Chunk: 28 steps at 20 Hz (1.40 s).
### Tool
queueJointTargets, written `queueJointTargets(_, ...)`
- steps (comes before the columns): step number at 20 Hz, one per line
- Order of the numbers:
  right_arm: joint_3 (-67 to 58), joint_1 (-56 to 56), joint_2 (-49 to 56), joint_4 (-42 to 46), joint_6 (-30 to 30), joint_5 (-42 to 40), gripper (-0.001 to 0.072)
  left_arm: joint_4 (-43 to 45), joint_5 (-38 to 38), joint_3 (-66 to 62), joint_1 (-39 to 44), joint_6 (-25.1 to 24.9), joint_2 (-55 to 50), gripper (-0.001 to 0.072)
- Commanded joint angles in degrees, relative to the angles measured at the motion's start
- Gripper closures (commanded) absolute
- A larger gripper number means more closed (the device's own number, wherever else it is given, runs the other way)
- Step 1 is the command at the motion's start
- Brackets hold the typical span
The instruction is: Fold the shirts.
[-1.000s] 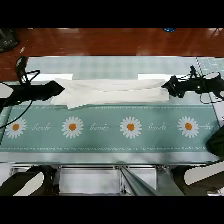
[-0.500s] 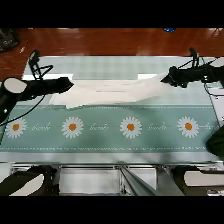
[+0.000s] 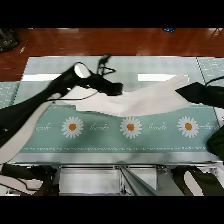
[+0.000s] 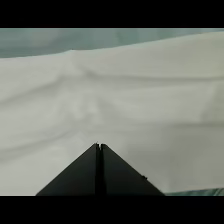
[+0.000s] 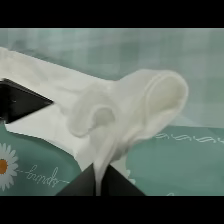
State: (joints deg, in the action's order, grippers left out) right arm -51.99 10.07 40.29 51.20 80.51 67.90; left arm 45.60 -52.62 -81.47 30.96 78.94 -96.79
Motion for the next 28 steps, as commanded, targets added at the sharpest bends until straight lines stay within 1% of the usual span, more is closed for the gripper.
queueJointTargets(1,1.5,-0.1,-7.5,-0.4,2.6,3.7,0.0687,-1.2,-5.0,-8.3,9.8,3.9,-10.2,0.0688)
queueJointTargets(3,1.5,-0.1,-7.6,-1.8,2.6,5.2,0.0687,-1.7,-5.6,-11.3,14.0,4.8,-13.4,0.0688)
queueJointTargets(5,1.5,-0.1,-7.6,-2.7,2.6,5.2,0.0687,-1.7,-7.5,-14.0,16.6,4.9,-15.4,0.0688)
queueJointTargets(7,1.5,-0.1,-7.6,-2.8,2.7,5.1,0.0687,-1.6,-9.3,-15.8,16.3,4.7,-15.5,0.0688)
queueJointTargets(8,1.5,0.0,-7.6,-2.8,2.7,5.2,0.0687,-1.5,-10.5,-16.9,14.9,4.7,-15.3,0.0688)
queueJointTargets(10,1.5,-0.1,-7.6,-2.9,2.7,5.1,0.0687,-1.5,-12.8,-17.7,9.7,4.8,-13.5,0.0688)
queueJointTargets(12,1.5,-0.1,-6.7,-4.9,2.6,4.7,0.0687,-1.0,-17.2,-17.6,2.4,4.7,-10.0,0.0687)
queueJointTargets(14,1.5,-1.7,-4.1,-9.4,1.0,2.9,0.0687,3.9,-20.4,-16.8,-5.4,5.0,-4.4,0.0688)
queueJointTargets(16,1.3,-7.6,0.4,-12.5,0.2,-1.9,0.0687,8.5,-20.5,-13.5,-13.0,5.4,3.6,0.0687)
queueJointTargets(19,-2.8,-20.7,11.7,-13.0,0.3,-12.4,0.0687,12.2,-18.4,-4.7,-24.0,4.8,18.2,0.0687)
queueJointTargets(22,-12.7,-31.6,27.6,-13.8,0.2,-20.9,0.0687,12.7,-15.8,7.0,-33.0,2.6,33.9,0.0687)
queueJointTargets(25,-25.0,-38.3,44.1,-15.6,0.3,-23.3,0.0687,12.7,-12.7,18.6,-36.9,2.6,47.2,0.0687)
queueJointTargets(28,-36.4,-42.2,58.2,-18.4,0.6,-23.5,0.0687,11.8,-9.7,28.8,-36.8,3.9,56.1,0.0687)
